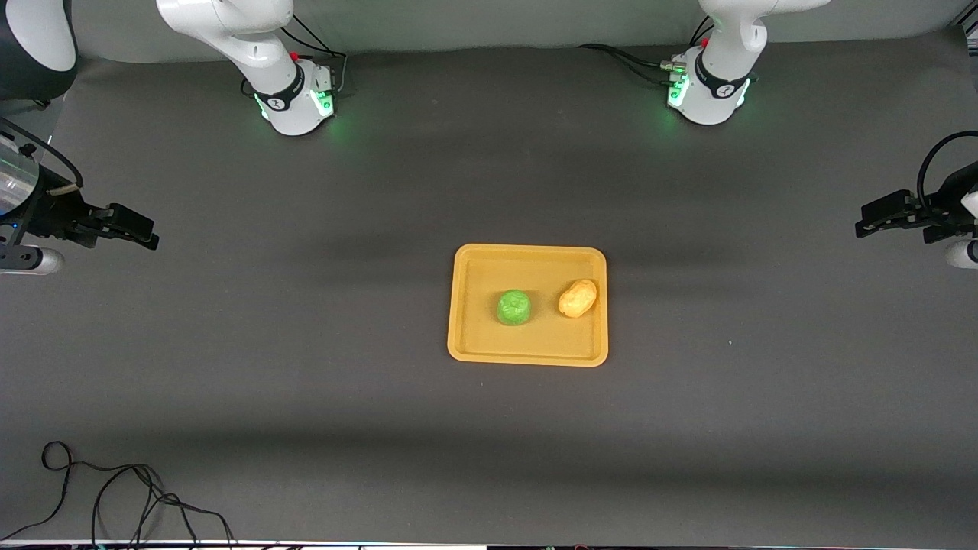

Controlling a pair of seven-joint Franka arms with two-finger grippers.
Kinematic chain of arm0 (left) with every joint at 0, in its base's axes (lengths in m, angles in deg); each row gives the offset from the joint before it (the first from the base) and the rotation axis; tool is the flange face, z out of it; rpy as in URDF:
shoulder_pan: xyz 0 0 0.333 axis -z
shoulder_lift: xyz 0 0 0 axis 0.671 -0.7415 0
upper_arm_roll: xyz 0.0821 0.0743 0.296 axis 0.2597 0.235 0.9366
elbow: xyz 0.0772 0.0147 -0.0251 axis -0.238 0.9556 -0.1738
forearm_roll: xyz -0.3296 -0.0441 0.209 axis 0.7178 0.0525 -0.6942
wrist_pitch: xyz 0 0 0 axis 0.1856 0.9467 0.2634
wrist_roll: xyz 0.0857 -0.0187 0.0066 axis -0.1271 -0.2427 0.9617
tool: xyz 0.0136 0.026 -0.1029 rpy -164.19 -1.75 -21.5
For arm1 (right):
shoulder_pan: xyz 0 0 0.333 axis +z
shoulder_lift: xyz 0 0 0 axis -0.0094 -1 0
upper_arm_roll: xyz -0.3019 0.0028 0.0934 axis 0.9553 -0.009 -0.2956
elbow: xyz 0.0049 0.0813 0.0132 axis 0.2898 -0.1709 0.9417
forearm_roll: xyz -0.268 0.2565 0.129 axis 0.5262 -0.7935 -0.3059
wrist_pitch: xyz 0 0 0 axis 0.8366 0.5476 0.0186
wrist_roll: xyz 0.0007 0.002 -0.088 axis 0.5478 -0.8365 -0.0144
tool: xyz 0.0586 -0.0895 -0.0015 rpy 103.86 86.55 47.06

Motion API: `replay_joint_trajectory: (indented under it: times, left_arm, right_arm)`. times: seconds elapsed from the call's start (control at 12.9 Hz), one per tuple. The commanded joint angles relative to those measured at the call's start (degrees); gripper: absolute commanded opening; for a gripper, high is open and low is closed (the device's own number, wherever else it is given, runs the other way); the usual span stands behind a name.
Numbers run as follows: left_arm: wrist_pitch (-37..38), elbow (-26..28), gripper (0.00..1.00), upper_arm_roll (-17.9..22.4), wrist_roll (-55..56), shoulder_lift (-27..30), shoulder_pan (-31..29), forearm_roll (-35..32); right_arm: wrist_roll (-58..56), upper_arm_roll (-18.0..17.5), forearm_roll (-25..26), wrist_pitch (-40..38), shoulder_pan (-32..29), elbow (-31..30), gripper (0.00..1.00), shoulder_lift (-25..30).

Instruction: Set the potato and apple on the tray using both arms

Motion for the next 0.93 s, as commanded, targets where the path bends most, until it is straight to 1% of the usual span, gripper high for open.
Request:
replay_joint_trajectory:
  times: [0.0, 0.08, 0.23, 0.85]
  left_arm:
    - [0.2, -1.1, 1.0, -0.1, 1.9, -0.5, 0.7, 0.6]
    - [0.1, -1.1, 1.0, -0.3, 2.7, -0.5, 0.8, 0.6]
    - [0.0, -1.1, 1.0, -0.3, 2.9, -0.5, 0.9, 0.6]
    - [-0.6, -1.4, 1.0, -0.4, 3.1, -1.2, 1.1, 0.7]
  right_arm:
    - [-3.6, 1.3, -0.4, 1.1, 0.0, -1.0, 1.0, 1.0]
    - [-3.6, 0.9, -0.4, 1.0, -1.2, -1.0, 1.0, 1.0]
    - [-3.8, -1.1, -0.4, 0.9, -3.1, -0.7, 1.0, 0.9]
    - [-2.8, -1.3, -0.8, 0.0, -2.6, 0.5, 1.0, 0.6]
